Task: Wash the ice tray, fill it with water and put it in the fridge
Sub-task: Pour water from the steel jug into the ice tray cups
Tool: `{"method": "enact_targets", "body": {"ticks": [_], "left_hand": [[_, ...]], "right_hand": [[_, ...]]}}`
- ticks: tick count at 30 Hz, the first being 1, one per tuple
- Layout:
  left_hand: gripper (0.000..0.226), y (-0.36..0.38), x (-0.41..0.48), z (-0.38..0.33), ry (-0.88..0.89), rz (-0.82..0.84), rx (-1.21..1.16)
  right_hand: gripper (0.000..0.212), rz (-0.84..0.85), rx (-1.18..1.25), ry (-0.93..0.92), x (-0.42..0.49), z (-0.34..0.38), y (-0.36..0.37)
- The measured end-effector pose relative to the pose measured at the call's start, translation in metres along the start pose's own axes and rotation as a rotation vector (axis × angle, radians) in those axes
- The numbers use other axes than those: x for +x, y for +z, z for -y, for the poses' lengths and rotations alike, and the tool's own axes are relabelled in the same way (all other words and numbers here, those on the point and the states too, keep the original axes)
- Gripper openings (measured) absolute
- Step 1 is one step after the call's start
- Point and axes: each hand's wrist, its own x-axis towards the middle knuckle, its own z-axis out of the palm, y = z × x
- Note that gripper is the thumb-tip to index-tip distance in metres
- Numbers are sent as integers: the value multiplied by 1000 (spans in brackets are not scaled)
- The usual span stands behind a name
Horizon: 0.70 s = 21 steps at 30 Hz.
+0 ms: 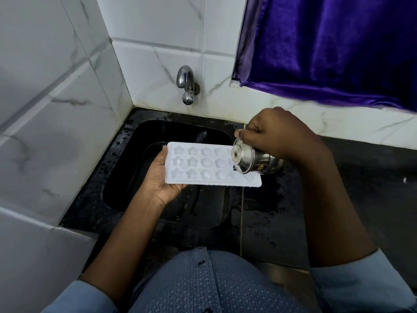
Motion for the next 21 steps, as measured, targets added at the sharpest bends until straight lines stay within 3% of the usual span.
{"method": "enact_targets", "body": {"ticks": [21], "left_hand": [[63,3,-3,-1,7,-46,33]], "right_hand": [[56,-20,-51,-62,7,16,8]]}}
